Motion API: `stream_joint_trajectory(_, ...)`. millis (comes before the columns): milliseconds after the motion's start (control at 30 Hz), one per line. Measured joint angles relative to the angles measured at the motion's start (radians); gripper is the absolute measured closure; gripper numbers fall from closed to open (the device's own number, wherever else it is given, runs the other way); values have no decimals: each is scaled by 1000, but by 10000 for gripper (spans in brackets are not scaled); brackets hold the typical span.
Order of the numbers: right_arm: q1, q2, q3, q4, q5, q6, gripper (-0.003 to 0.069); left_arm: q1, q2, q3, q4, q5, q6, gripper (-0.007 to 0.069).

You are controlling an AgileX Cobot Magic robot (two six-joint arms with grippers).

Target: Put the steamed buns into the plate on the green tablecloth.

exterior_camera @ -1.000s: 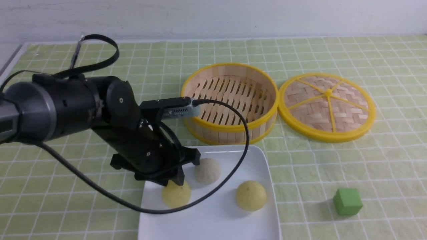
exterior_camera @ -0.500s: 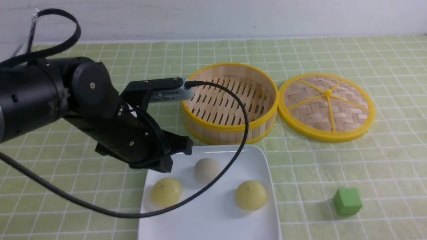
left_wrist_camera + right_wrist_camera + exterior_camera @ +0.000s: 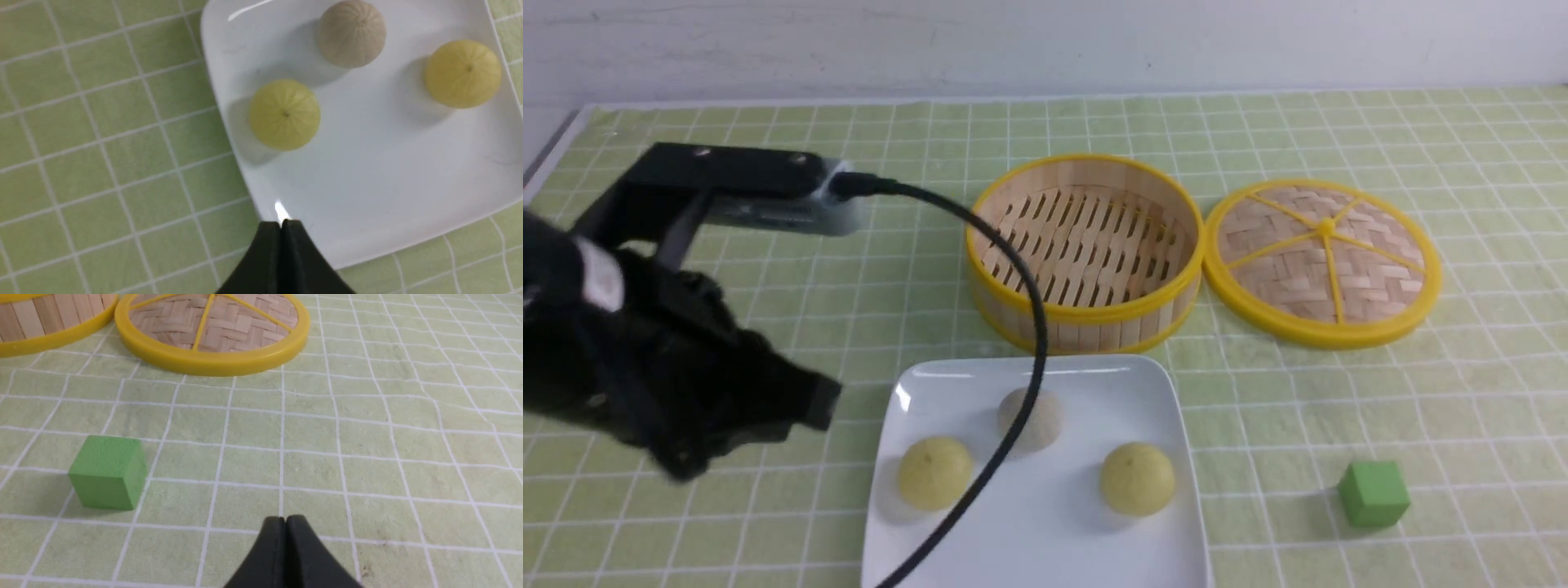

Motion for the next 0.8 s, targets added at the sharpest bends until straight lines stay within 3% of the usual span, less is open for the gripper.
stream_joint_trajectory(100,0,0,0,0,0,0,648,0,-237,180,22,-52,-36,622)
stream_joint_trajectory(267,0,0,0,-1,0,0,645,0,-526,475,15,-455,-87,622)
stream_joint_trajectory(300,0,0,0,-2,0,0,645,0,-545,496,15,-474,-88,622)
stream_joint_trajectory(367,-2,0,0,-2,0,0,645,0,-649,619,13,-689,-95,622)
stream_joint_trajectory(467,-2,0,0,-2,1,0,643,0,-726,720,12,-833,-96,622)
stream_joint_trajectory(800,-3,0,0,-3,1,0,635,0,-771,885,19,-879,-97,613)
